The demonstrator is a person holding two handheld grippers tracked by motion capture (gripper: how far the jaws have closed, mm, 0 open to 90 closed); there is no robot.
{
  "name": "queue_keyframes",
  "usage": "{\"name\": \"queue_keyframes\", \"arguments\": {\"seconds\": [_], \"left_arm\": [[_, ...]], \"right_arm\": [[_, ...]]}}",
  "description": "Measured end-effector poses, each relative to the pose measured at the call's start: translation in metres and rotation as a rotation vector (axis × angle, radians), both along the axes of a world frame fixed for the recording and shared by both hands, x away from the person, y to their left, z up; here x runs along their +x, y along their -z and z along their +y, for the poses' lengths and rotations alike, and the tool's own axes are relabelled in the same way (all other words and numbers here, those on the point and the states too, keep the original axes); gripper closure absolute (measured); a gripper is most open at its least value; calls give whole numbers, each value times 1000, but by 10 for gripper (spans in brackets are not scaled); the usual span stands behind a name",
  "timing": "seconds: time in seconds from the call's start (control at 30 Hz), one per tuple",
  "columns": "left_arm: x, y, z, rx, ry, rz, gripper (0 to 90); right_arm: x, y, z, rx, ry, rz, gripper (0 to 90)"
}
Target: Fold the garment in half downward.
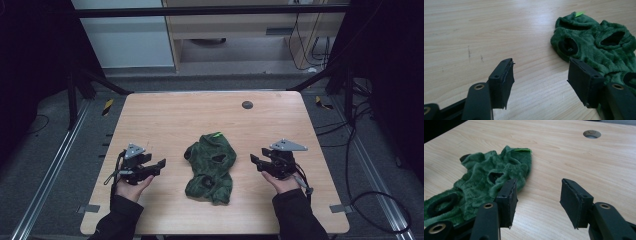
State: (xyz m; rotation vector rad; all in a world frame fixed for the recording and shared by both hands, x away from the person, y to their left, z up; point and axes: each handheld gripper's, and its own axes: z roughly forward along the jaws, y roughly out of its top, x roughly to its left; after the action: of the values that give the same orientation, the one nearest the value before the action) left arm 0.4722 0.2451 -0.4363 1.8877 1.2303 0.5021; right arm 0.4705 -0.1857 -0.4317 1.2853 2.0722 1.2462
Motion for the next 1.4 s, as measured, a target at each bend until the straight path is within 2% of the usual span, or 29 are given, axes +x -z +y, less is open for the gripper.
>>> {"name": "queue_keyframes", "arguments": {"seconds": [0.3, 0.5, 0.73, 1.07, 1.4], "left_arm": [[15, -8, -4, -22, 5, 0, 388], [23, -10, -13, -11, 19, 0, 392], [34, -14, -25, -20, 38, 4, 396], [48, -10, -39, -19, 55, 19, 409], [61, -8, -48, -1, 54, 12, 421]], "right_arm": [[8, -8, 7, 27, -20, 12, 491], [14, -10, 14, 25, -32, 12, 506], [22, -13, 25, 14, -51, 11, 518], [34, -10, 31, 8, -49, 26, 535], [48, -6, 36, 11, -35, 33, 544]]}}
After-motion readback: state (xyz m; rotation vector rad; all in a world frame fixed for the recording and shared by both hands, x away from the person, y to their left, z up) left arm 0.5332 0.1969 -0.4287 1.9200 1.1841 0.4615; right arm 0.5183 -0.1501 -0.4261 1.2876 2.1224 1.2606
